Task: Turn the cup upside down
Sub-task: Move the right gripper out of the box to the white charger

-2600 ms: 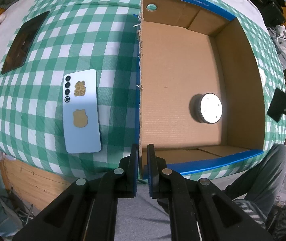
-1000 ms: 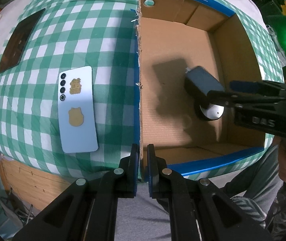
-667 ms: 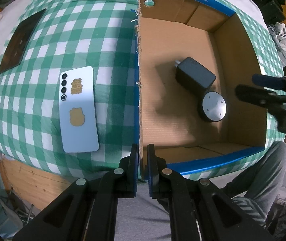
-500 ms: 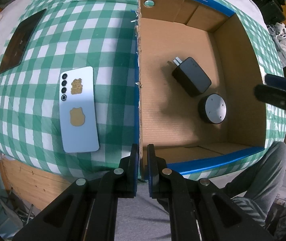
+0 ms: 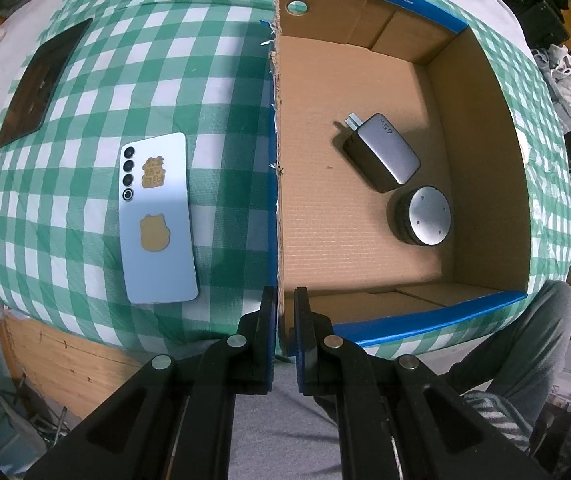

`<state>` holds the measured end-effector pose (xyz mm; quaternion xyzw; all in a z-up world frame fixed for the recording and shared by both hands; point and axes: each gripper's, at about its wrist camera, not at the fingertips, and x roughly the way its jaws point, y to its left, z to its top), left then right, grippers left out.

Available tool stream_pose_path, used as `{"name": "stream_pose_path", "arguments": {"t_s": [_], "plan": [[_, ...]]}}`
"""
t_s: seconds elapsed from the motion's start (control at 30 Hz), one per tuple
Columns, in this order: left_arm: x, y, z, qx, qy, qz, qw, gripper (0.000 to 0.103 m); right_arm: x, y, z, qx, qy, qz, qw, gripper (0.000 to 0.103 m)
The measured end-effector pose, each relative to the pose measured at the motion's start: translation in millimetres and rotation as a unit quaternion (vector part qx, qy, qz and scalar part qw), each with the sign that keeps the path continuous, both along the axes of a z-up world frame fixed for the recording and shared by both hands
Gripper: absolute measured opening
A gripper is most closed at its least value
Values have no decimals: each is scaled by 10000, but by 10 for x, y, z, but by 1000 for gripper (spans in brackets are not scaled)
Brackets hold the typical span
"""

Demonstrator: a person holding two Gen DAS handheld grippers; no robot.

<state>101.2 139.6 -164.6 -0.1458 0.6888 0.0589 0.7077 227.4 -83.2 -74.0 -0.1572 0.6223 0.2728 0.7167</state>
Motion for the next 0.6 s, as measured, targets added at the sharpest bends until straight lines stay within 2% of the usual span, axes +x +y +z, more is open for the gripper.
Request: {"name": "stream_pose_path", "arguments": {"t_s": [0.27,0.6], "plan": [[-6,3,-12,-11,-2,3,10000,6,251,-382,-241,-239,130,-416,9988,76],[-9,-6,-15,-17,9,-9,10000,6,465,-645,-771,-280,687,-844,9937,76]]}}
